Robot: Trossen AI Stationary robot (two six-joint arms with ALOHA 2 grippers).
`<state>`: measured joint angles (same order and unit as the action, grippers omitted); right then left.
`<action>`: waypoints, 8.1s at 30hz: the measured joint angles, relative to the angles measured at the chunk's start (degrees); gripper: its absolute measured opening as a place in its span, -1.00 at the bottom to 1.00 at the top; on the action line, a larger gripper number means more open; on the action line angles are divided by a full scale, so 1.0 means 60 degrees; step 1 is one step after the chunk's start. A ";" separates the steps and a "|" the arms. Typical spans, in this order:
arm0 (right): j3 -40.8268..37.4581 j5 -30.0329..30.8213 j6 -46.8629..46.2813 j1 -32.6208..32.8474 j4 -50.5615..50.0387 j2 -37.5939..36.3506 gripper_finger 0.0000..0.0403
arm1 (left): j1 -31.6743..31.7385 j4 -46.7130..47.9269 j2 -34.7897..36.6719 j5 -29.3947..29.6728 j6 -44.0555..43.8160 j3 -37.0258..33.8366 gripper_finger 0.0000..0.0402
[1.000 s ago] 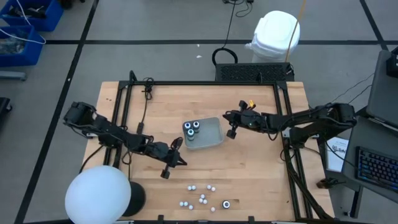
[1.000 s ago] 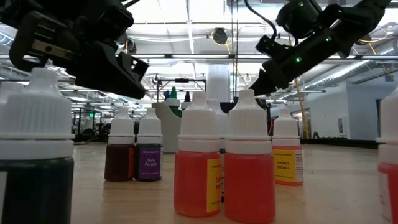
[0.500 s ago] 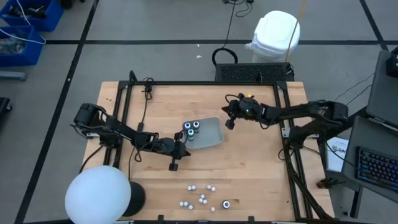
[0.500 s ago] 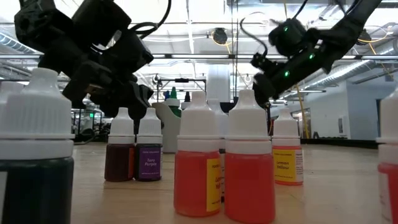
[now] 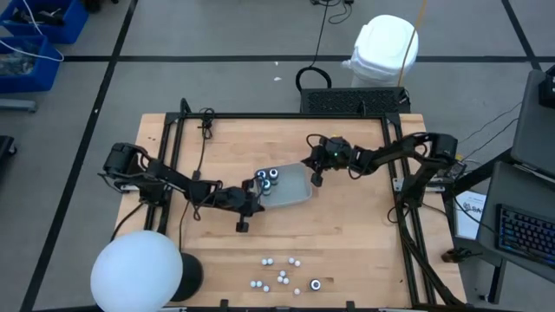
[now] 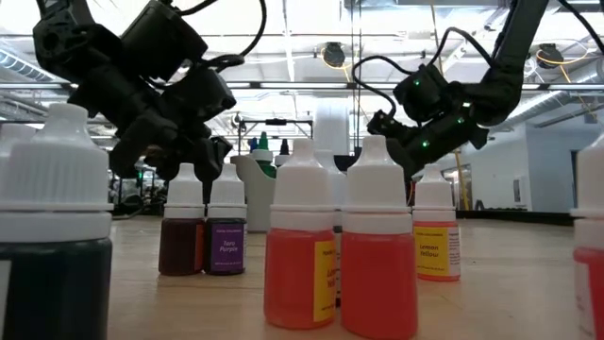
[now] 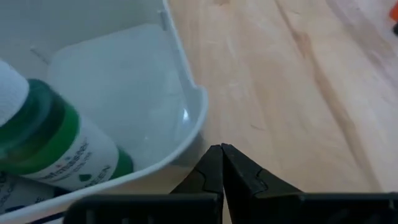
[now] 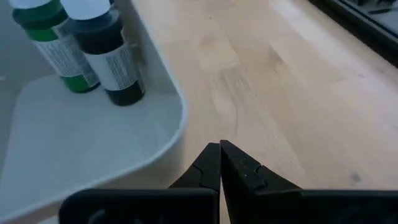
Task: Pick & Place food coloring
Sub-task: Adjust the gray bin, then put the large purple food coloring bottle into the gray bin
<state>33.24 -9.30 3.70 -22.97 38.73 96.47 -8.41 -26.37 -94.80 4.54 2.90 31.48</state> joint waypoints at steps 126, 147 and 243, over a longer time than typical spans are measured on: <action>0.2312 0.7811 -0.2201 1.1432 -0.6581 -0.5055 -1.00 | -0.1941 -0.0597 0.3136 0.2516 -0.0001 -0.0004 -0.82; 0.4273 0.9304 -0.4197 1.3485 -0.5878 0.0020 0.19 | -0.2441 -0.0269 0.3206 0.2750 0.0721 -0.0004 -0.82; 0.2786 0.6021 -0.2743 1.1441 -0.2310 0.0717 -0.17 | -0.2471 0.0160 0.3206 0.2743 0.0298 -0.0004 -0.82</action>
<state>49.95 26.83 -12.75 45.67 24.88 100.77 -23.24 -25.41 -75.57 20.99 4.69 31.46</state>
